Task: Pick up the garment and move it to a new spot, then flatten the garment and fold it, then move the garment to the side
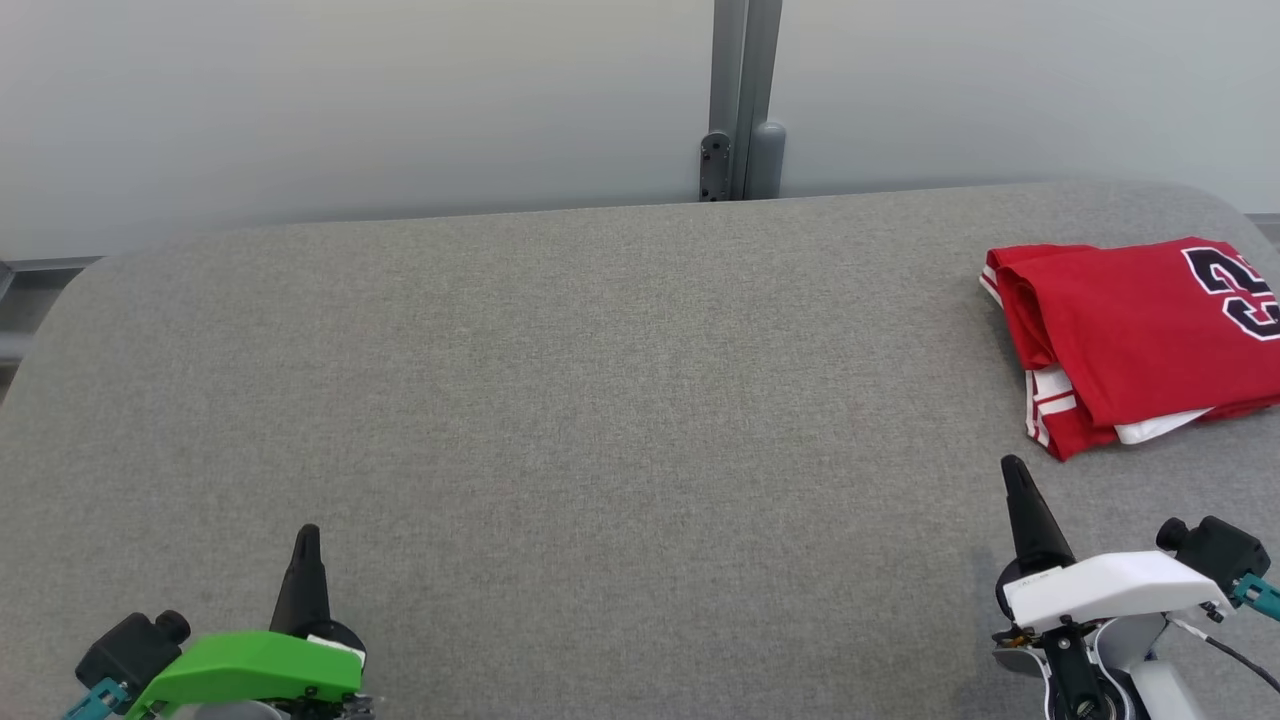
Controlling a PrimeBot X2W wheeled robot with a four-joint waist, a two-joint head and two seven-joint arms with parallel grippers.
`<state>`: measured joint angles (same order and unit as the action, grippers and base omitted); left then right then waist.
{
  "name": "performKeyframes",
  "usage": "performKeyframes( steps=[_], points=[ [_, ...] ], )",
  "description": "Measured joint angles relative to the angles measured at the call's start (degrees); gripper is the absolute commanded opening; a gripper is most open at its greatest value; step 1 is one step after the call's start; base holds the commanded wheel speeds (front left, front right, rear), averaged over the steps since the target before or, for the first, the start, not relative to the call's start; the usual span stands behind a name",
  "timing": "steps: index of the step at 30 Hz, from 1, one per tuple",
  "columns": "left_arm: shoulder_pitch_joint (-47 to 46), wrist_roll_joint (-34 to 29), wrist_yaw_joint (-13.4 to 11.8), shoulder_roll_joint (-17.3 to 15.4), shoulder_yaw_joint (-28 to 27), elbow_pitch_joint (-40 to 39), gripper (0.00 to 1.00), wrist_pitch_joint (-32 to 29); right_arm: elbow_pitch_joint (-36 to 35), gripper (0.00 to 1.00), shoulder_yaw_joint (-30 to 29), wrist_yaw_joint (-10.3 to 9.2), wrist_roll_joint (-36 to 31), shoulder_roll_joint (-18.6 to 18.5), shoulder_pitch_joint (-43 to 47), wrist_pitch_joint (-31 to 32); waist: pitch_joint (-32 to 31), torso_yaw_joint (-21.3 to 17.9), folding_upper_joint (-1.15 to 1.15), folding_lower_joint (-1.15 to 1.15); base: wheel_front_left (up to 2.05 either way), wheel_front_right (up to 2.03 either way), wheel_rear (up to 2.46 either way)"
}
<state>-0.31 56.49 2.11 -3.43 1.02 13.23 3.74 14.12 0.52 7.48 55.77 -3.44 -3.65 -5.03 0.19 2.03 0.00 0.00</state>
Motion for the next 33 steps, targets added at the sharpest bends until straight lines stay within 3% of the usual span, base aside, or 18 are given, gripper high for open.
performKeyframes(
  steps=[33],
  points=[
    [-2.8, 17.8, 2.7, 0.3, -3.8, 0.4, 0.00, -5.2, 0.0, 0.00, -2.8, 0.00, 18.6, -0.2, -1.0, 5.2, 0.0, -0.8, 0.00, 0.00, 0.00, 0.00, 0.00]
  ],
)
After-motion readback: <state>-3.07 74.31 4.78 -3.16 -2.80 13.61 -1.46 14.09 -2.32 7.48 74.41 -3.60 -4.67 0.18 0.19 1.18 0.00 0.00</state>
